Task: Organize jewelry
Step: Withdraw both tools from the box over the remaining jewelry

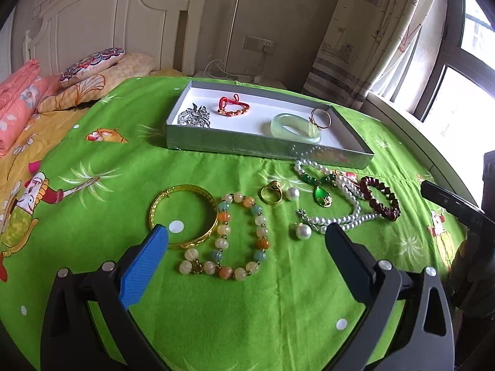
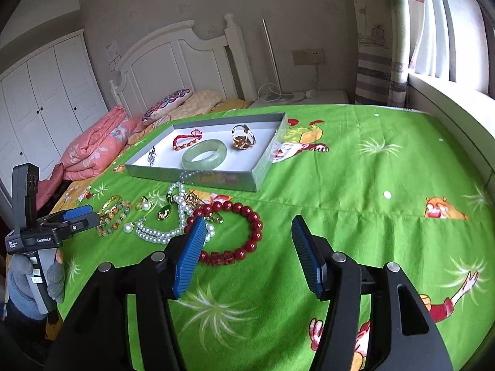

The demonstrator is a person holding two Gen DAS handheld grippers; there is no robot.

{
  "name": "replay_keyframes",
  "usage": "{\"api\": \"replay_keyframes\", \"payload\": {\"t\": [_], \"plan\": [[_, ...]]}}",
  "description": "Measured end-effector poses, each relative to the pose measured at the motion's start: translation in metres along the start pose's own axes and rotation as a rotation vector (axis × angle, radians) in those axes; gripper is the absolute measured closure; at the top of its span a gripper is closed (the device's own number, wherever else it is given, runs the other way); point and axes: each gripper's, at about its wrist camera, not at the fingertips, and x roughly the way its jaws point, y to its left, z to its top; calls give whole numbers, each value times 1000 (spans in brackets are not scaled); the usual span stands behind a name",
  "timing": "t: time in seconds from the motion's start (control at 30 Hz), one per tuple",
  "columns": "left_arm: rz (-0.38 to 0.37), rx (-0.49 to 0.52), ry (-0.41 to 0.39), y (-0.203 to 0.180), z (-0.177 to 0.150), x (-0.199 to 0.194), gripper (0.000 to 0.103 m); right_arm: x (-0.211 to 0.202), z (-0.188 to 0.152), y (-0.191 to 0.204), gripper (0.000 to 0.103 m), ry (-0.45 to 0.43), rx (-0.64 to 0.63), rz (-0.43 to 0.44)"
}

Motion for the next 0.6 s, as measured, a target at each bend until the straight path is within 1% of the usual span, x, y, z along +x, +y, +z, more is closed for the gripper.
{"api": "replay_keyframes", "payload": {"t": [0.07,0.13,0.27,0.37,0.53,0.6], "plan": [[10,9,-3,-1,0,0,3,0,-1,4,44,4,-10,2],[28,12,17,-2,1,5,3,4,-1,11,40,25,-41,-3],[105,24,45,-5,2,10,3,15,-3,34,39,65,-148,-28],[104,42,47,-7,1,11,3,25,-4,51,39,100,-229,-39],[88,30,61,-4,2,14,3,42,-6,71,40,156,-368,-40],[91,24,68,-3,2,15,3,51,-7,73,40,183,-394,-51]]}}
